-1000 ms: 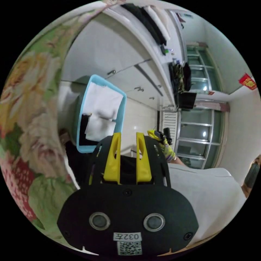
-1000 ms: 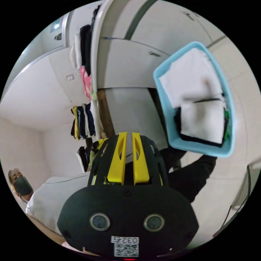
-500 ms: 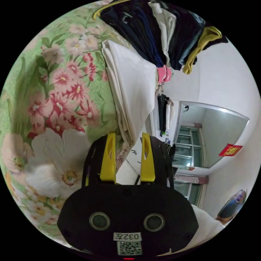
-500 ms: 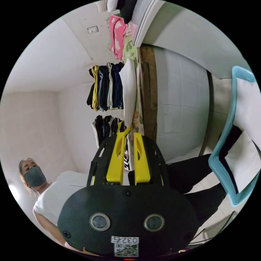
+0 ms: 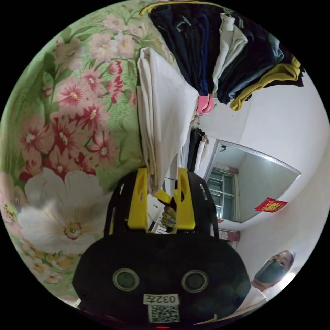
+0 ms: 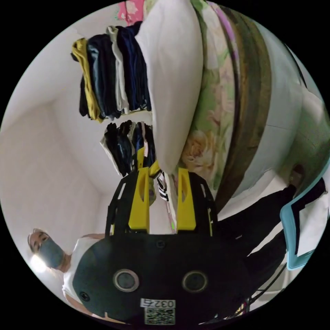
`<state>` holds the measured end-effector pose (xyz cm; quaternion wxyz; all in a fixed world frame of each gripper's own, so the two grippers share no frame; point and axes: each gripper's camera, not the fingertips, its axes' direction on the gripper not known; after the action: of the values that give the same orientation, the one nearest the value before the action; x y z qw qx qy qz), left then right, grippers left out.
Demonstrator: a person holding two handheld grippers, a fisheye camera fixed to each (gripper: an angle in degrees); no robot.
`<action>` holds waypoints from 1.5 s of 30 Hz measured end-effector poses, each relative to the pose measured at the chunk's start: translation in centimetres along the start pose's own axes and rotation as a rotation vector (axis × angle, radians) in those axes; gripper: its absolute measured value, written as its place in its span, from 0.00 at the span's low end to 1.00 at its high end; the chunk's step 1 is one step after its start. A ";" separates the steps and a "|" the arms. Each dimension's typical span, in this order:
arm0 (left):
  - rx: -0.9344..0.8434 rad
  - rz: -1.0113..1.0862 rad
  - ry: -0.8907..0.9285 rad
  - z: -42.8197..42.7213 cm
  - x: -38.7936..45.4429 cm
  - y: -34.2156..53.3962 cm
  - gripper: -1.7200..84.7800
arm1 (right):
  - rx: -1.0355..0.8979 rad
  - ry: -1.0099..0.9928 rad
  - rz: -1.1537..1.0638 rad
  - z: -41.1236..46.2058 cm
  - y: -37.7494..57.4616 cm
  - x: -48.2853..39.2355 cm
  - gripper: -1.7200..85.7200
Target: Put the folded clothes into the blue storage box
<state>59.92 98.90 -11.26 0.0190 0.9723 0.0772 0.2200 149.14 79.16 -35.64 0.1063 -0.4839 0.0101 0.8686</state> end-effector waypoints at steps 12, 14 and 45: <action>0.069 0.046 0.230 -4.2 -2.5 0.9 0.18 | 0.085 -0.274 0.028 0.5 1.3 -2.5 0.09; 0.066 0.072 0.262 -3.9 -2.2 0.1 0.20 | 0.094 -0.329 0.024 0.5 1.9 -3.0 0.08; -0.040 0.212 -0.035 -4.7 1.0 -3.6 0.03 | 0.294 0.314 -0.071 -5.1 -1.8 0.3 0.08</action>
<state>58.23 102.62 -6.82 0.0166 0.9780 -0.0306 0.2055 153.58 80.35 -38.46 0.2036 -0.5927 0.1361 0.7673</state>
